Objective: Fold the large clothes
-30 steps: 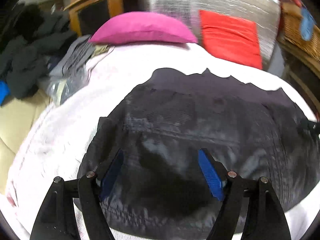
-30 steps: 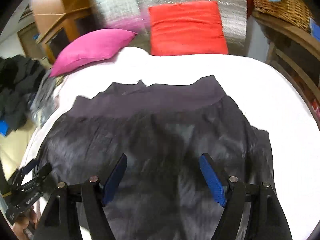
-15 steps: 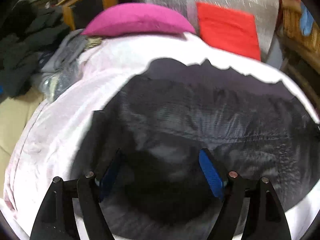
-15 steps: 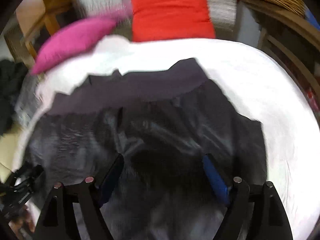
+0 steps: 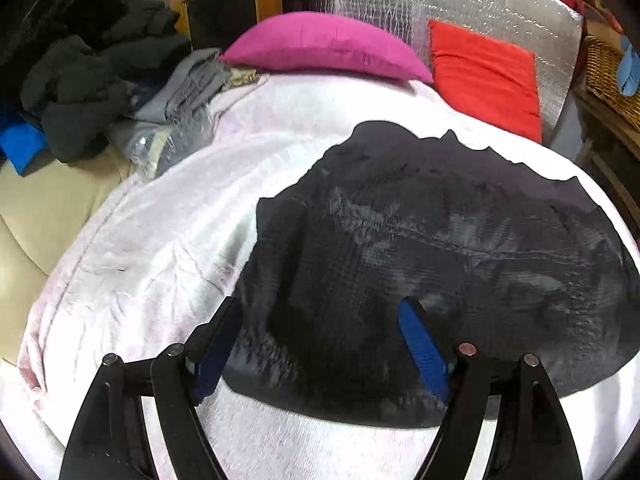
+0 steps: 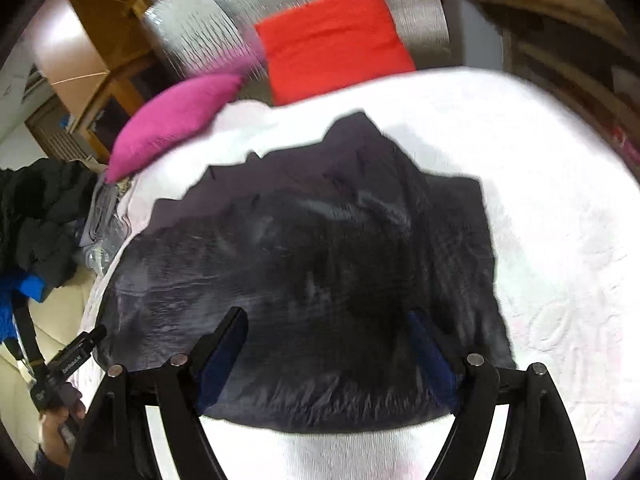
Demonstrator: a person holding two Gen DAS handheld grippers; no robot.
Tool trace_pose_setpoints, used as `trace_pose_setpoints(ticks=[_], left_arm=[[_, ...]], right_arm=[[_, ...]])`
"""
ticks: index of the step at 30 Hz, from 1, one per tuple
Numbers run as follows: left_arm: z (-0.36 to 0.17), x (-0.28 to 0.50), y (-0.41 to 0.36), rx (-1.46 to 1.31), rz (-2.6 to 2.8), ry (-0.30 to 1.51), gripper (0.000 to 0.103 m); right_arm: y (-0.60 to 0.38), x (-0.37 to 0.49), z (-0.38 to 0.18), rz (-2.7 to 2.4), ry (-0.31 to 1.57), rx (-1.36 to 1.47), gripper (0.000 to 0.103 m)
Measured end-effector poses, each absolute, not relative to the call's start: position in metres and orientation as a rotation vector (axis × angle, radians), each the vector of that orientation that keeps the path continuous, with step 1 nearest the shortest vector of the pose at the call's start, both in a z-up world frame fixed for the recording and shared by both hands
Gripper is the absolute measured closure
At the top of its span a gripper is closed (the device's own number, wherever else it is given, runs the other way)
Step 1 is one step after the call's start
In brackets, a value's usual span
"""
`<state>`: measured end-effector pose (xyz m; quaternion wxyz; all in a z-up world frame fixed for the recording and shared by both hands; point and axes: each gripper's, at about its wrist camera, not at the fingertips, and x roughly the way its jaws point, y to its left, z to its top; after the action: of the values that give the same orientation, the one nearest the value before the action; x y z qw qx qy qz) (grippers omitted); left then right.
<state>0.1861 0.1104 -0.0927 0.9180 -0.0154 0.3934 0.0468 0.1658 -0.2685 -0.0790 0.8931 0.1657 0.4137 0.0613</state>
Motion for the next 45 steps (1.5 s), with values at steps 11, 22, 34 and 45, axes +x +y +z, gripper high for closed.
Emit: trace_pose_setpoints(ticks=[11, 22, 34, 45], left_arm=[[-0.107, 0.172, 0.122, -0.063, 0.115, 0.873, 0.022], [-0.125, 0.167, 0.138, -0.111, 0.119, 0.92, 0.02], [-0.07, 0.194, 0.212, -0.359, -0.059, 0.787, 0.01], [-0.116, 0.257, 0.242, -0.677, -0.274, 0.925, 0.01]], right_arm=[[-0.28, 0.159, -0.104, 0.119, 0.903, 0.409, 0.019], [-0.3, 0.154, -0.117, 0.087, 0.915, 0.437, 0.019], [-0.391, 0.182, -0.085, 0.141, 0.878, 0.624, 0.007], [-0.396, 0.236, -0.125, 0.292, 0.999, 0.728, 0.007]])
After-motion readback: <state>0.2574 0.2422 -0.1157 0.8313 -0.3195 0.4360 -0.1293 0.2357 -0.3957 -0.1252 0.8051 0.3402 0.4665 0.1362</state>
